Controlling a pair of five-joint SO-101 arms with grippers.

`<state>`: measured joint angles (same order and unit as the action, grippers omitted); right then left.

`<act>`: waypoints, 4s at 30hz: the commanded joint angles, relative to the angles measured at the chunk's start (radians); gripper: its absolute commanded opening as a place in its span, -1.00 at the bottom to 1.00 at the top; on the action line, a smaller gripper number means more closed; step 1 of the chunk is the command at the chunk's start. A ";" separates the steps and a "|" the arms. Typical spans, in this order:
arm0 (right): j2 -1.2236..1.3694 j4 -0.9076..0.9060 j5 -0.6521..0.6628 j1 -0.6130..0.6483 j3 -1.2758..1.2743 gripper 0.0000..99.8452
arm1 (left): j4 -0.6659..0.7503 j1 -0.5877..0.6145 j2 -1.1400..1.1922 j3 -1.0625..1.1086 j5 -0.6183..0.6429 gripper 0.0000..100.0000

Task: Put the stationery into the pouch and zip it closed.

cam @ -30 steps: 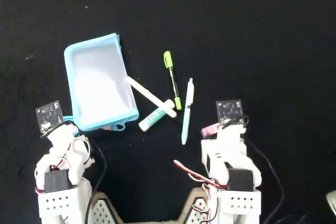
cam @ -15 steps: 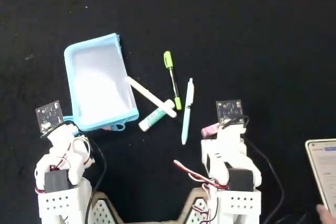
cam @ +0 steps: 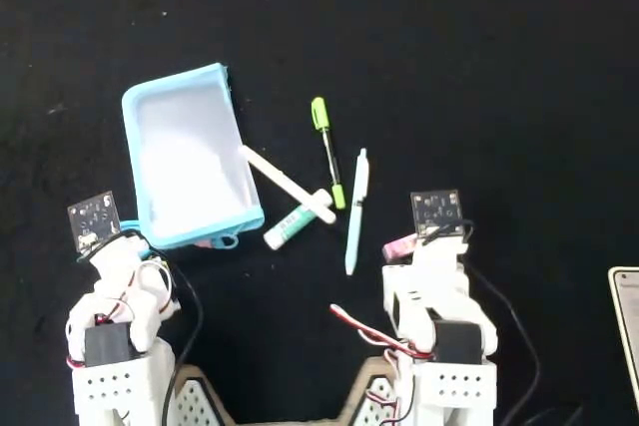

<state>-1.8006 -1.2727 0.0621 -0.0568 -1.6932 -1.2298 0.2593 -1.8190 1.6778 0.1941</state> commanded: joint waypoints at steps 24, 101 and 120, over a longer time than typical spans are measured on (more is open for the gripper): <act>-0.073 0.112 -0.008 0.000 0.007 -0.94 | 0.051 0.019 -0.008 0.016 -0.149 -0.94; 0.964 0.813 0.103 0.654 0.501 -0.93 | 0.592 0.189 0.623 -0.200 -0.595 -0.65; 0.969 0.947 0.109 0.677 0.332 -0.93 | 0.381 0.386 1.059 -0.690 -0.420 -0.64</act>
<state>-0.8324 -0.3107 0.1695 0.6091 -1.3663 -0.7388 0.6368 -0.9045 1.1945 -0.2478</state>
